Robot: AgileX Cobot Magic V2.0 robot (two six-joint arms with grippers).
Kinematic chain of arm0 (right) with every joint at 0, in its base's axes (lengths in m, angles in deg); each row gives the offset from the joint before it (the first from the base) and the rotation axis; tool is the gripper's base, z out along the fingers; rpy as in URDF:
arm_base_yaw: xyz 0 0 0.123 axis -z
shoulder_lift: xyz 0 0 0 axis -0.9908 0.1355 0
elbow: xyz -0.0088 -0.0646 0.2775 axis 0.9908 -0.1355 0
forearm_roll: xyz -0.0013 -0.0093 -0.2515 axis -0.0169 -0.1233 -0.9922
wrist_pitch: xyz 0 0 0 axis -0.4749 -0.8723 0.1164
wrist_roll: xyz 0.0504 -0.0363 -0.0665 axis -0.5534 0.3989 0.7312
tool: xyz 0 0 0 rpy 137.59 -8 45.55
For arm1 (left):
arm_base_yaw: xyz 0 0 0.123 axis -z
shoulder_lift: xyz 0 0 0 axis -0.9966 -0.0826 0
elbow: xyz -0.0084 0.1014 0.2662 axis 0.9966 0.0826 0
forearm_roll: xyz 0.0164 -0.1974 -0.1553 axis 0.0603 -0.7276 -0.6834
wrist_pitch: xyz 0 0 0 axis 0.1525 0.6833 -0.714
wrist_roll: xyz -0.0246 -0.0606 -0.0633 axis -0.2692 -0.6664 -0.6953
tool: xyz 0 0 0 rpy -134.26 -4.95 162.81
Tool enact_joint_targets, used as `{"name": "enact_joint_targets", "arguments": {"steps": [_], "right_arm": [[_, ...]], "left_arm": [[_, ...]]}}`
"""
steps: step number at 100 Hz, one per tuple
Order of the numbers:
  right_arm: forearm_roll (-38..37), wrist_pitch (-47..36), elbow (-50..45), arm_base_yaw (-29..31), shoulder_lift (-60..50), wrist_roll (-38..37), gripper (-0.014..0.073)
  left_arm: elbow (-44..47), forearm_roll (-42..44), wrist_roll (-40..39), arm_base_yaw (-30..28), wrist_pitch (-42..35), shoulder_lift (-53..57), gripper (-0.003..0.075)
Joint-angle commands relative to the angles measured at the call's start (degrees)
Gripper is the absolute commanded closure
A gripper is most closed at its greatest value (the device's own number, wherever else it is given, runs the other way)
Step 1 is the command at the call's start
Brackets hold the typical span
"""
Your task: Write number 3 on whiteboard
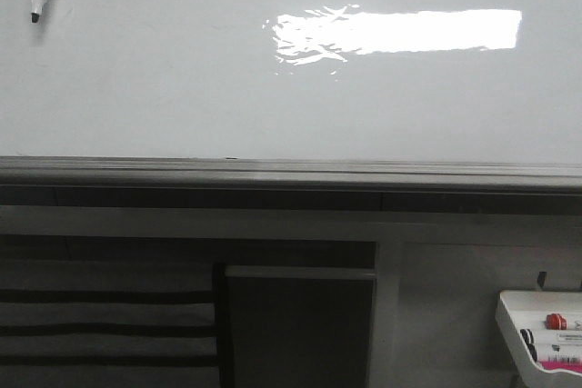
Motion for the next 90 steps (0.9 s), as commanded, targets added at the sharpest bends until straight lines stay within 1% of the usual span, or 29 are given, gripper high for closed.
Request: {"name": "enact_joint_targets", "arguments": {"steps": [1,69,74,78,86,90], "right_arm": [[-0.5,-4.8,-1.4,0.2,-1.2,0.1,0.0673],[-0.5,-4.8,-1.4,0.2,-1.2,0.1,0.0673],[-0.7,-4.8,-1.4,0.2,-1.2,1.0,0.0673],[-1.3,-4.8,-1.4,0.2,-1.2,3.2,0.0673],[-4.5,-2.9,-1.4,0.2,-1.2,6.3,0.0673],[-5.1,-2.9,-1.4,0.2,-1.2,6.3,0.0673]], "left_arm": [[0.1,-0.1,-0.6,0.2,-4.7,1.8,0.0739],[0.1,-0.1,-0.6,0.2,-4.7,1.8,0.0739],[0.1,-0.1,-0.6,0.2,-4.7,1.8,0.0739],[0.1,-0.1,-0.6,0.2,-4.7,1.8,0.0739],[0.1,-0.1,-0.6,0.2,-4.7,1.8,0.0739],[0.1,-0.1,-0.6,0.2,-4.7,1.8,0.0739]]}}
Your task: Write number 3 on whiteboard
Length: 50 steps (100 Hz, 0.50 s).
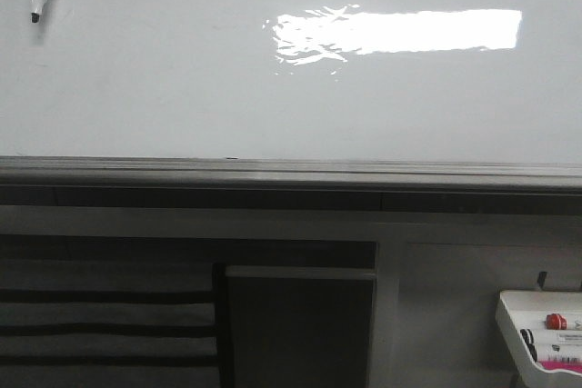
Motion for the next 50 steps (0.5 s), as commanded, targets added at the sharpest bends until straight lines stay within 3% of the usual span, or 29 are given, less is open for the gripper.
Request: {"name": "enact_joint_targets", "arguments": {"steps": [1,34,50], "right_arm": [[-2.6,-3.6,-1.4,0.2,-1.2,2.2,0.0673],[-2.3,-5.4,-1.1,0.1,-1.2,1.7,0.0673],[-1.8,3.8,5.6,0.1,-0.8,-1.6,0.0673]], "left_arm": [[0.1,-0.1,-0.6,0.2,-4.7,1.8,0.0739],[-0.5,-0.8,-0.6,0.2,-7.3,1.8,0.0739],[-6.9,-2.2,-0.6,0.2,-4.3,1.7,0.0739]]}}
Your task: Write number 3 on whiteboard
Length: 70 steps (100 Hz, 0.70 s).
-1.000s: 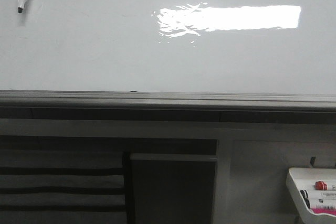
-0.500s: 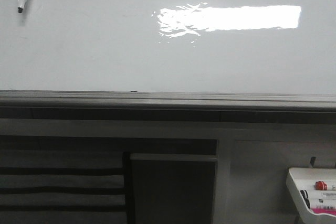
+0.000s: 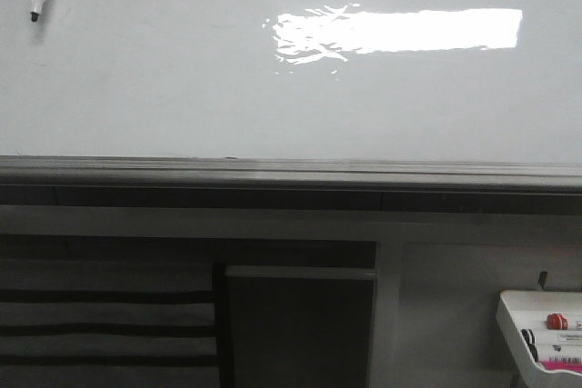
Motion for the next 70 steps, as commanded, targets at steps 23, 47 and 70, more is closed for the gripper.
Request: {"name": "enact_joint_targets", "arguments": {"steps": [23,47,70], "right_arm": [[-0.1,13.7,20.2,0.1,5.5,-0.9,0.0673],[-0.1,21.9,33.4,0.1,15.0,4.3,0.0673],[-0.1,19.3,34.1,0.1,15.8,4.2,0.0673]], "left_arm": [[-21.4,0.1,-0.6,0.2,12.0,-6.0,0.0739],[-31.2,1.2,-0.6,0.2,15.7,-16.4,0.0739],[-31.3,1.2,-0.6,0.2,15.2,-18.5,0.0739]]}}
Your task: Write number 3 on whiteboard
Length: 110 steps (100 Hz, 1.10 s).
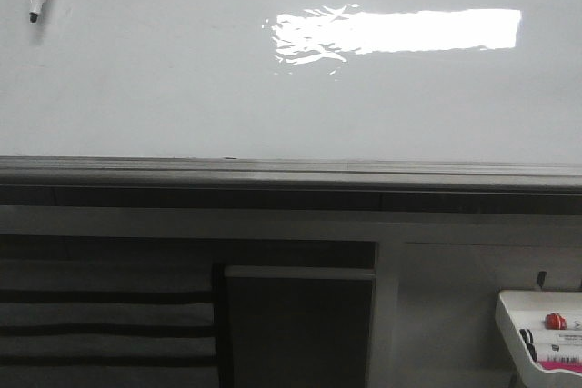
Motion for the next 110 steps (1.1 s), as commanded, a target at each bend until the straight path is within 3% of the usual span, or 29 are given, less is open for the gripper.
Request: {"name": "enact_joint_targets", "arguments": {"steps": [1,44,52,69,74,82,110], "right_arm": [[-0.3,-5.0,2.1,0.1,1.1,0.7,0.0673],[-1.4,-5.0,2.1,0.1,1.3,0.7,0.0651],[-1.4,-5.0,2.1,0.1,1.3,0.7,0.0547],[-1.4,-4.5,2.1,0.1,1.3,0.7,0.0157],[-1.4,-4.4,2.1,0.1,1.3,0.7,0.0074],[-1.4,-4.4,2.1,0.1,1.3,0.7,0.0011],[-1.3,-4.5,2.1,0.1,1.3,0.7,0.0017]], "left_arm": [[-2.0,0.0,-0.6,0.2,-4.3,-1.2,0.0739],[-2.0,2.5,-0.6,0.2,-6.0,-1.2,0.0727],[-2.0,2.5,-0.6,0.2,-7.5,-1.2,0.0655],[-2.0,2.5,-0.6,0.2,-6.2,-1.2,0.029],[-2.0,2.2,-0.6,0.2,-6.0,-1.2,0.0227],[-1.9,2.0,-0.6,0.2,-6.0,-1.2,0.0207],[-1.9,2.0,-0.6,0.2,-6.0,-1.2,0.0209]]}}
